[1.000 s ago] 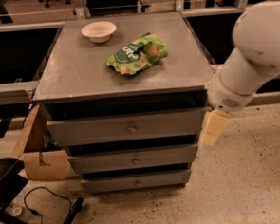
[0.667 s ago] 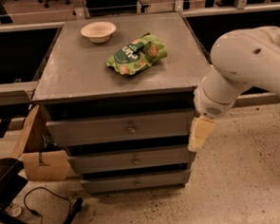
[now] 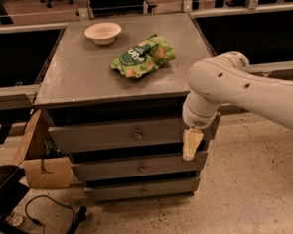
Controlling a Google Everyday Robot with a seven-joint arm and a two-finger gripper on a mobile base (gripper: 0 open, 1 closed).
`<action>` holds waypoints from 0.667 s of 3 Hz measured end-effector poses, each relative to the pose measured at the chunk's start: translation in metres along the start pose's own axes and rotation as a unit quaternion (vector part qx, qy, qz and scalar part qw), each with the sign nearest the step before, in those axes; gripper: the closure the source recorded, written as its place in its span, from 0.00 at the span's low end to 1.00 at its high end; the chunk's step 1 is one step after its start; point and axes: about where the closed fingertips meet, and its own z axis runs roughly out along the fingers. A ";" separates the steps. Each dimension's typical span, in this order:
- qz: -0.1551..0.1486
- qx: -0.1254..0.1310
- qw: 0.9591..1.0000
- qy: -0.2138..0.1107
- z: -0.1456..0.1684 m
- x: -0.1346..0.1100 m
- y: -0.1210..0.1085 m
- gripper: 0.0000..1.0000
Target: Open top drawer
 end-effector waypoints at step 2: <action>-0.015 -0.026 0.999 0.033 0.051 -0.009 -0.021 0.19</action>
Offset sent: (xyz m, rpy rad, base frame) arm 0.0534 0.0162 -0.0626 -0.1120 0.0947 0.0272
